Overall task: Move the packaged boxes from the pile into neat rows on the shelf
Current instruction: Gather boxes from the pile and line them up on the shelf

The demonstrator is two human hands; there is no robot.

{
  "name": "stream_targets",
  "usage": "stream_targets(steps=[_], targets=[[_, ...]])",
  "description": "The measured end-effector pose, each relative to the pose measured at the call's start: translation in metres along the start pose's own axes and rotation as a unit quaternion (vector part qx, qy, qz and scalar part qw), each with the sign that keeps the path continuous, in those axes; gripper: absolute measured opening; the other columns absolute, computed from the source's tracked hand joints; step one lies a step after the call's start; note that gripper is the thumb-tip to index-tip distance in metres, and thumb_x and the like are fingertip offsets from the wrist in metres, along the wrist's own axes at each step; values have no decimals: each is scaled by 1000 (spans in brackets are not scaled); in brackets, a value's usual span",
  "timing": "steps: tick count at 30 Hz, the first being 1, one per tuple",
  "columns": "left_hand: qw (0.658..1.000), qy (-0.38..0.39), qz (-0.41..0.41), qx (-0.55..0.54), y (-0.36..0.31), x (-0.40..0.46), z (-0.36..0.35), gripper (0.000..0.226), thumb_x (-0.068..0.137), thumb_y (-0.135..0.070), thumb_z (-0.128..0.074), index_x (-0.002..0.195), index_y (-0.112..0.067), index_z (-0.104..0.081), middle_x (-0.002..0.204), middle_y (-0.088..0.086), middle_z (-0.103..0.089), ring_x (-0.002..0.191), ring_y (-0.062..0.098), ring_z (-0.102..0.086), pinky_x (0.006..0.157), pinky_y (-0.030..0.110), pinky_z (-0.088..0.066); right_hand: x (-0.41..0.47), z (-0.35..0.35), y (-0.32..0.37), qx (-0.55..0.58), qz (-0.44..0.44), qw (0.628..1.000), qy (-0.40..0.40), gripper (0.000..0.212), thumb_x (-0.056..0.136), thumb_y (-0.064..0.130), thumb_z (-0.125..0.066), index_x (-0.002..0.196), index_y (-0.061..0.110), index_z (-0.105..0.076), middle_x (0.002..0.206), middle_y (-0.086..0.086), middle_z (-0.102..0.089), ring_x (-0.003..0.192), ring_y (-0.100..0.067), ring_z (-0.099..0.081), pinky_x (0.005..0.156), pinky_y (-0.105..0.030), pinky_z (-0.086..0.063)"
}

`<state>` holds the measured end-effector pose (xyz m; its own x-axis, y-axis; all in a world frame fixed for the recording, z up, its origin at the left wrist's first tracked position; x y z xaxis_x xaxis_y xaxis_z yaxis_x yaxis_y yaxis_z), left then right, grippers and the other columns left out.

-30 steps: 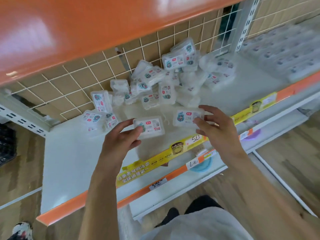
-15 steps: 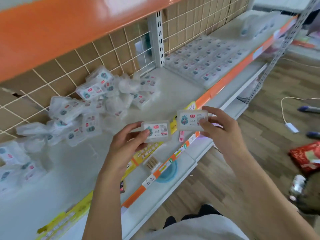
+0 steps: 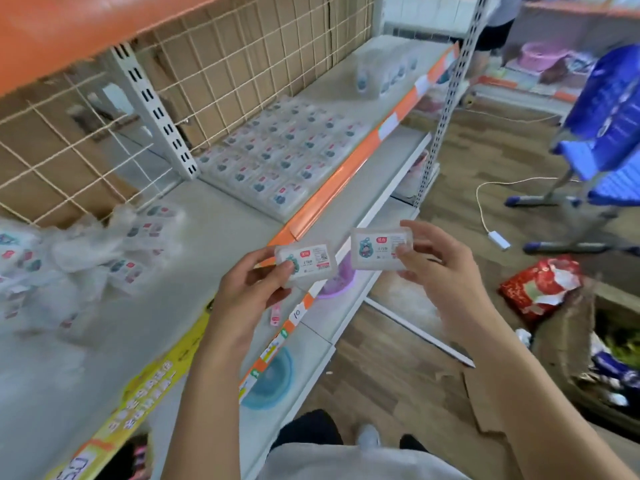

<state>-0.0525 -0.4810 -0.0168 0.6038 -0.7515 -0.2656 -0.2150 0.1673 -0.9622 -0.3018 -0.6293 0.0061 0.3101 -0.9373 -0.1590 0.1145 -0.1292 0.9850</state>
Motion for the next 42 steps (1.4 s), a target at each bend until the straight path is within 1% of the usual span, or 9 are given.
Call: stream_targets(steps=[4, 9, 12, 21, 26, 31, 36, 40, 42], targets=[[1000, 15, 5, 11, -7, 31, -35, 26, 88, -10, -72, 114, -16, -70, 103, 11, -76, 98, 25, -72, 90, 40, -58, 28, 23, -7, 12, -11, 1000, -15, 33, 94, 10, -66, 120, 29, -70, 104, -9, -70, 94, -23, -71, 84, -39, -61], [1000, 24, -3, 10, -19, 77, -66, 27, 87, -16, -74, 113, -19, -70, 100, 5, -77, 94, 18, -73, 82, 31, -58, 75, 36, -1, 16, -12, 1000, -20, 34, 94, 9, -66, 123, 27, -68, 103, -8, -71, 96, -22, -71, 82, -33, -61], [1000, 20, 0, -7, -28, 112, -79, 25, 87, -16, -75, 111, -21, -70, 98, 5, -77, 93, 19, -73, 82, 31, -56, 111, 37, 8, 24, -4, 1000, -19, 33, 94, 9, -66, 121, 27, -69, 98, -6, -71, 93, -24, -71, 83, -34, -61], [999, 11, -28, 19, -71, 208, -101, 26, 89, -15, -72, 114, -21, -68, 99, 2, -77, 95, 16, -73, 81, 29, -59, 219, 15, 33, 41, -5, 999, -9, 34, 94, 9, -66, 123, 26, -69, 108, -13, -70, 94, -23, -72, 83, -33, -61], [999, -9, -24, 40, -81, 241, -97, 29, 88, -21, -75, 116, -22, -68, 103, 5, -77, 94, 20, -74, 85, 38, -57, 266, -6, 39, 43, -10, 999, 21, 35, 94, 9, -66, 123, 29, -69, 105, -11, -68, 89, -18, -70, 87, -37, -60], [998, -45, -18, 27, -88, 263, -94, 31, 88, -18, -74, 117, -20, -67, 103, 2, -77, 97, 19, -74, 84, 34, -57, 311, -25, 45, 41, -9, 997, 63, 35, 94, 11, -66, 123, 30, -69, 107, -10, -70, 91, -18, -72, 85, -33, -60], [995, -102, -13, 5, -89, 285, -96, 28, 88, -17, -73, 115, -20, -67, 103, 1, -77, 99, 18, -73, 83, 32, -58, 366, -42, 53, 14, -7, 993, 120, 34, 94, 12, -67, 121, 32, -69, 104, -9, -71, 91, -25, -73, 89, -42, -60], [982, -182, -25, -34, -88, 301, -110, 18, 88, -19, -74, 101, -29, -67, 93, -3, -78, 92, 21, -73, 82, 30, -59, 415, -49, 64, -22, 11, 982, 186, 35, 93, 11, -67, 123, 29, -68, 101, -6, -73, 86, -19, -73, 85, -39, -61], [975, -217, -28, -48, -85, 306, -121, 18, 88, -21, -74, 102, -30, -67, 92, -5, -78, 92, 21, -73, 80, 24, -59, 441, -50, 72, -35, 22, 975, 220, 35, 93, 12, -68, 124, 28, -68, 100, -4, -73, 86, -17, -74, 83, -35, -61]])
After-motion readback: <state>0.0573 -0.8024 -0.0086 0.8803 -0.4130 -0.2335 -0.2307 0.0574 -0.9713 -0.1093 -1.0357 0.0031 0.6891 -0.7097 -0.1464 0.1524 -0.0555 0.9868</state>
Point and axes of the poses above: each hand's wrist, its own x-axis towards the middle knuckle, its own z-axis out of the back of the hand, y = z × x, the point moved 10 cm from there along x, towards the middle knuckle
